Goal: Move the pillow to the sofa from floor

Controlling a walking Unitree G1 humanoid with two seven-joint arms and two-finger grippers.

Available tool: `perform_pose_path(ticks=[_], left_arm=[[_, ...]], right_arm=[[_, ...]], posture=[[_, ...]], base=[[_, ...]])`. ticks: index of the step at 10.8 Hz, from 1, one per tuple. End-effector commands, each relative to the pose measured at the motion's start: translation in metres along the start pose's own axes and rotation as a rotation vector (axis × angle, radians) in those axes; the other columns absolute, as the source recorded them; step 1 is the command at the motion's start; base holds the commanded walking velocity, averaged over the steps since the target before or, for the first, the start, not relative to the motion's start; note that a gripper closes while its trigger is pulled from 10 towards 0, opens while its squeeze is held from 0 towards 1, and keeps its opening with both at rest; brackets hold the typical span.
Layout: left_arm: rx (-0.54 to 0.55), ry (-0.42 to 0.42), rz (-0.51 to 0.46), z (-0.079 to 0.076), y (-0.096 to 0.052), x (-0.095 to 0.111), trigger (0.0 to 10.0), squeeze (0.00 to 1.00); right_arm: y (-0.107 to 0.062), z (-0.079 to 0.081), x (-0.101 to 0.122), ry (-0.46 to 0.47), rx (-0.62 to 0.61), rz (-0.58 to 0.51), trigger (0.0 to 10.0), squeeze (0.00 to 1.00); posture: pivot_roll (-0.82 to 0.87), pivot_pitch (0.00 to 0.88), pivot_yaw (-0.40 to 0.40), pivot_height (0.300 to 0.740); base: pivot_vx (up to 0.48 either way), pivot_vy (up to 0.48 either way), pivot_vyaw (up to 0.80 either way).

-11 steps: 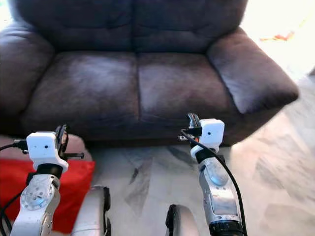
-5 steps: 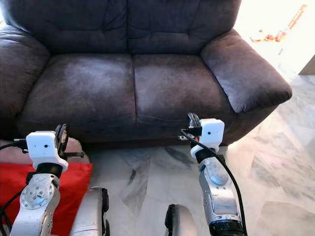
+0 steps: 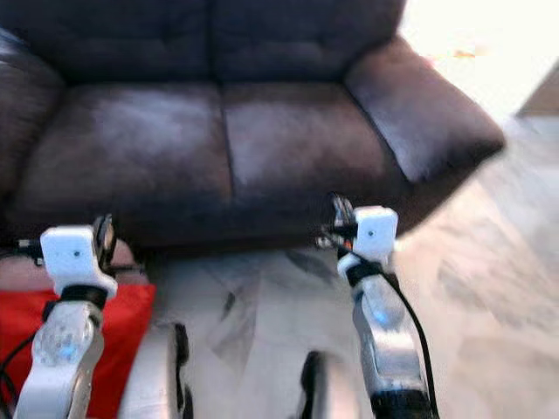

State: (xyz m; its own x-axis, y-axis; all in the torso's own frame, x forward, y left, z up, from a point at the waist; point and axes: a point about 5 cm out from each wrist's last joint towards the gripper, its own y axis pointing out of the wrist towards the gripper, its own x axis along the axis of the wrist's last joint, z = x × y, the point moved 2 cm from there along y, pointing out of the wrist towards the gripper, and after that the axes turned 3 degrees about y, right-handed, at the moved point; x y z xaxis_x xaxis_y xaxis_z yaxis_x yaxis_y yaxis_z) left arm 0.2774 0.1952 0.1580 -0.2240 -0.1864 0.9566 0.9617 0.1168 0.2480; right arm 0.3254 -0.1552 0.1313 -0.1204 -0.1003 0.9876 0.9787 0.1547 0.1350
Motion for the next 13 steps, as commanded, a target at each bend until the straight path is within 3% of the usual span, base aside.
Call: perform_pose_path(ticks=[1,11,12,13], left_arm=[[0.004,0.0,0.016,0.0003,-0.0011,-0.002,10.0,0.0],[0.005,0.003,0.064,-0.0011,0.008,-0.0061,10.0,0.0],[0.007,0.001,0.065,-0.0007,0.0083,-0.0058,10.0,0.0],[0.007,0.002,0.066,-0.0008,0.0082,-0.0061,10.0,0.0]], right_arm=[[-0.0017,-0.0025,-0.0028,0.005,-0.009,0.008,10.0,0.0],[0.0003,-0.0011,-0.0027,-0.028,0.016,0.021,10.0,0.0],[0.0002,0.0013,-0.0032,-0.034,0.026,0.021,10.0,0.0],[0.0004,-0.0004,-0.0046,0.0,0.005,0.023,10.0,0.0]], posture=[[0.14,0.148,-0.106,0.483],[0.14,0.164,-0.108,0.483],[0.14,0.165,-0.109,0.483],[0.14,0.165,-0.107,0.483]], base=[[0.0,0.0,0.0],[0.0,0.0,0.0],[0.0,0.0,0.8],[0.0,0.0,0.0]])
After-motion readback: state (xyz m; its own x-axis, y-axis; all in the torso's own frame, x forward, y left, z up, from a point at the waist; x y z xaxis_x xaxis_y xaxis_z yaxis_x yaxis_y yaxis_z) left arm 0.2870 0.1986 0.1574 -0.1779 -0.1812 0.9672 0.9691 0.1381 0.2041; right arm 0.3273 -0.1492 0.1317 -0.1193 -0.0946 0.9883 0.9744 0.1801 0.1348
